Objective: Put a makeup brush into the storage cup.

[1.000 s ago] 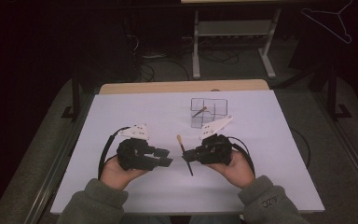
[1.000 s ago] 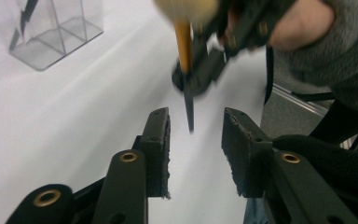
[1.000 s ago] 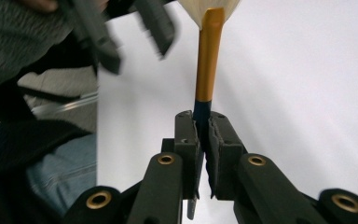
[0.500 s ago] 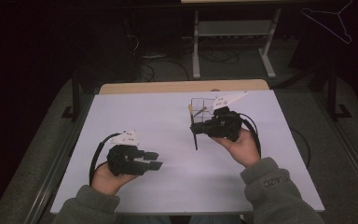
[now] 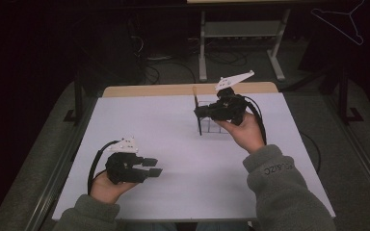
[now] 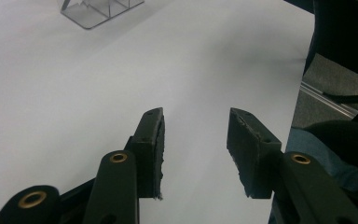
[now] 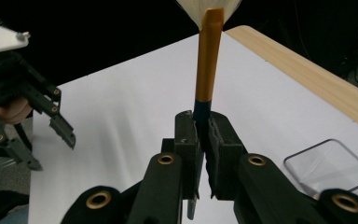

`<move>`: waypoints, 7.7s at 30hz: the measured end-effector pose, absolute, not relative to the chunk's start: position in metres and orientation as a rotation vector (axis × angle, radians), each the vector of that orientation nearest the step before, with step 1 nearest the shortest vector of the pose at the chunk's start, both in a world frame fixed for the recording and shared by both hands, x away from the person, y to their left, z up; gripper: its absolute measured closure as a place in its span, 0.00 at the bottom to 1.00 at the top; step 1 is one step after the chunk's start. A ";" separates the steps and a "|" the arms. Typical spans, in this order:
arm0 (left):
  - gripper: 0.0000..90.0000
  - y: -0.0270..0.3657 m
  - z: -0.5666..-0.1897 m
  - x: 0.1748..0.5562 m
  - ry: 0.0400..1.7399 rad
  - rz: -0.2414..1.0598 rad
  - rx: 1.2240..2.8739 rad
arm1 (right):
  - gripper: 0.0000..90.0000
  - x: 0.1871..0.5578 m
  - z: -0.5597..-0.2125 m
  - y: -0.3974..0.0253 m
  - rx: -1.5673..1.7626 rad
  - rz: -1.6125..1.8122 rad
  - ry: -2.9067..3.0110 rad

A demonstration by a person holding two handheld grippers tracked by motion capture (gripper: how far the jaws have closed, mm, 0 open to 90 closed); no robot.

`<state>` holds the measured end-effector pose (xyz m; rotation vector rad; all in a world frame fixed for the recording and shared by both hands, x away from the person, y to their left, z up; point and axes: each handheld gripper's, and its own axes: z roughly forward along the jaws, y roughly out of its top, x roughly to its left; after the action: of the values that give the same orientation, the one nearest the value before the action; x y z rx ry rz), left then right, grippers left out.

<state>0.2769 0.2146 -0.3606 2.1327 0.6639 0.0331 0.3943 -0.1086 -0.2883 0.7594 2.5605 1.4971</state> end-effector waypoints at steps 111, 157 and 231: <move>0.60 0.227 -0.367 0.277 0.689 0.047 2.137 | 0.91 0.486 -0.342 -0.109 1.171 1.361 2.422; 0.60 0.227 -0.368 0.277 0.690 0.046 2.141 | 0.82 0.480 -0.358 -0.111 1.202 1.313 2.430; 0.39 0.251 -0.371 0.278 0.840 0.204 2.096 | 0.36 0.407 -0.339 -0.194 1.213 1.339 2.333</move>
<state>0.2780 0.2510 -0.3713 2.0961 0.8403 0.2043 0.4065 -0.1943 -0.3395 1.2134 2.3332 1.3388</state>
